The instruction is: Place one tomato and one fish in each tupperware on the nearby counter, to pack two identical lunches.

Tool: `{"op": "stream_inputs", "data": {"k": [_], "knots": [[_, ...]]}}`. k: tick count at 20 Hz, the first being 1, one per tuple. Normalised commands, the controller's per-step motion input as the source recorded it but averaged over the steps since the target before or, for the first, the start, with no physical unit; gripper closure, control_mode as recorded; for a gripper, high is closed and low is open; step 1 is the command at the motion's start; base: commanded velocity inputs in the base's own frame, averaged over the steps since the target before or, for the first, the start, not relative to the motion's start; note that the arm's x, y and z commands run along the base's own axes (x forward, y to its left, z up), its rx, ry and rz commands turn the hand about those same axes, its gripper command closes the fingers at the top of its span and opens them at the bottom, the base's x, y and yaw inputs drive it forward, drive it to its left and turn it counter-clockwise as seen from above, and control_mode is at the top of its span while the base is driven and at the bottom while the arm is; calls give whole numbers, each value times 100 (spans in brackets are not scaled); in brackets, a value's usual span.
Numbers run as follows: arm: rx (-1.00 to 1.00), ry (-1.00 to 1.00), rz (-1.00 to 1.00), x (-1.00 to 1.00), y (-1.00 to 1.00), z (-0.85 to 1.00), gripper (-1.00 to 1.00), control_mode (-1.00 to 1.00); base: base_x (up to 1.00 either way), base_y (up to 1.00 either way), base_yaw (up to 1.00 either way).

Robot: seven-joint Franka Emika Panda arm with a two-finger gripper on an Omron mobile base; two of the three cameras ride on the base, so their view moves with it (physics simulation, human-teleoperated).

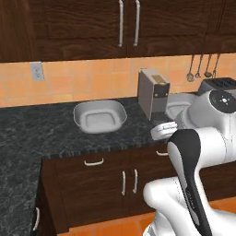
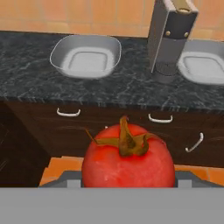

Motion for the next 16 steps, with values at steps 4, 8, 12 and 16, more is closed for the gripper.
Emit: {"op": "stream_inputs", "data": {"k": [4, 8, 12, 16], "knots": [[0, 0, 0, 0, 0, 0, 100, 100, 74, 68, -3], [0, 0, 0, 0, 0, 0, 100, 100, 54, 14, -4], [1, 3, 0, 19, -4, -25, 100, -100, 1, 0, -1], [8, 4, 0, 96, -9, -79, 100, -100, 0, 0, 0]]}}
